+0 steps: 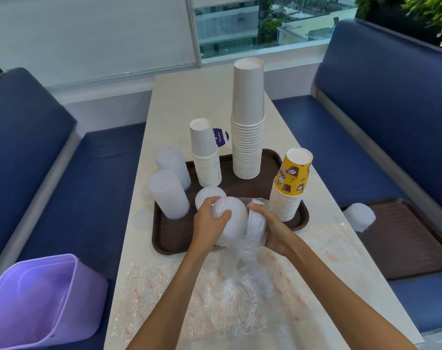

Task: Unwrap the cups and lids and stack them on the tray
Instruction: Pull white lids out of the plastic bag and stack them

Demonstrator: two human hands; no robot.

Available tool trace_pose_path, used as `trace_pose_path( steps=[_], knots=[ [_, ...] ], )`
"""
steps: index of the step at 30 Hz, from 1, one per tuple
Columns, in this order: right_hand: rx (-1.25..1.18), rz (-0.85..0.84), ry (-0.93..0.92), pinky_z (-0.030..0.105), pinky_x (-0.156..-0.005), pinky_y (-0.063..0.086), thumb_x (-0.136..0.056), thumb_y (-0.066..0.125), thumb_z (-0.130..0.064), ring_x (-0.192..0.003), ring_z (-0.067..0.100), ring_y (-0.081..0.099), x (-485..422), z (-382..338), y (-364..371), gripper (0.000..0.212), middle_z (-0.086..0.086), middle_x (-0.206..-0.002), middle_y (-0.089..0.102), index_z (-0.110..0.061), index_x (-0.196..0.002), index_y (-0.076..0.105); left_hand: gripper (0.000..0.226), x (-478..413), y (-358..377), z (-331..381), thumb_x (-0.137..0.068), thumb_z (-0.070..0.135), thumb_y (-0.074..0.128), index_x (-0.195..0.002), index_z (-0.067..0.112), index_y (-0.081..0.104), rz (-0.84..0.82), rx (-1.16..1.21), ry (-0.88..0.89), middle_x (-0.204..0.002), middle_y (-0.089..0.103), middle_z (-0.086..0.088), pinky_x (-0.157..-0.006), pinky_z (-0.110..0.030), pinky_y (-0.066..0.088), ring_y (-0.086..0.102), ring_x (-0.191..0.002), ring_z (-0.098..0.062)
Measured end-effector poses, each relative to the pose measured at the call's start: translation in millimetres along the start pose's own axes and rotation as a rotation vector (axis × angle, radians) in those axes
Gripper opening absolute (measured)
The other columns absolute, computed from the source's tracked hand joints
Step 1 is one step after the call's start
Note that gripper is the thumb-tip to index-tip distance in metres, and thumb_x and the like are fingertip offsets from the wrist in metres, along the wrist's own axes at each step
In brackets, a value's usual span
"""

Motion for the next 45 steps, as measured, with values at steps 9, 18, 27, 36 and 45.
trace_pose_path(
  steps=[9,18,27,36,45],
  knots=[
    [-0.025,0.048,0.033,0.037,-0.07,0.052,-0.088,0.054,-0.043,-0.095,0.021,0.06,-8.0,0.0,-10.0,0.043,0.008,-0.106,0.063,-0.022,-0.125,0.052,0.039,-47.7,-18.4,-3.0,-0.09,0.01,0.058,-0.128,0.007,0.051,0.072,0.092,-0.113,-0.126,0.056,-0.012,-0.084,-0.028,0.042,0.053,-0.108,-0.023],
    [-0.039,0.051,0.041,0.036,-0.074,0.049,-0.095,0.046,-0.038,-0.088,0.02,0.058,-8.9,-5.6,-14.3,0.022,0.006,-0.096,0.061,-0.022,-0.105,0.055,0.033,-89.5,-12.2,1.1,-0.094,0.02,0.047,-0.123,0.005,0.054,0.039,-0.132,-0.113,-0.119,0.06,-0.014,-0.084,-0.033,0.045,0.055,-0.103,-0.025],
    [-0.053,0.077,0.025,0.036,-0.08,0.049,-0.095,0.048,-0.034,-0.085,0.02,0.059,-4.5,-8.9,-23.6,0.014,0.006,-0.088,0.064,-0.022,-0.093,0.056,0.042,-97.8,2.0,-12.1,-0.099,0.021,0.036,-0.139,0.009,0.036,-0.004,-0.499,-0.069,-0.138,0.035,-0.02,-0.106,-0.041,0.028,0.031,-0.13,-0.034],
    [-0.028,0.039,0.017,0.041,-0.086,0.049,-0.071,0.059,-0.039,-0.086,0.024,0.062,-6.2,-5.3,-33.5,0.032,0.008,-0.081,0.068,-0.018,-0.095,0.061,0.046,-92.1,7.1,-19.5,-0.098,0.006,0.036,-0.144,0.005,0.032,0.061,-0.481,0.118,-0.143,0.036,-0.019,-0.111,-0.044,0.029,0.037,-0.131,-0.034],
    [-0.038,0.037,0.024,0.039,-0.083,0.048,-0.094,0.048,-0.034,-0.082,0.023,0.061,-1.4,-4.4,-28.7,0.019,0.005,-0.068,0.071,-0.019,-0.091,0.06,0.108,-80.0,9.3,-24.8,-0.072,0.054,0.074,-0.149,0.017,0.008,-0.063,-0.632,0.052,-0.15,0.018,-0.015,-0.112,-0.049,0.027,0.021,-0.139,-0.035]
  ],
)
Point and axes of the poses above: each hand's wrist, its own x-axis away from the middle knuckle, its own y-axis out of the palm, z = x × y, the point moved 2 cm from there along -x, towards the middle knuckle
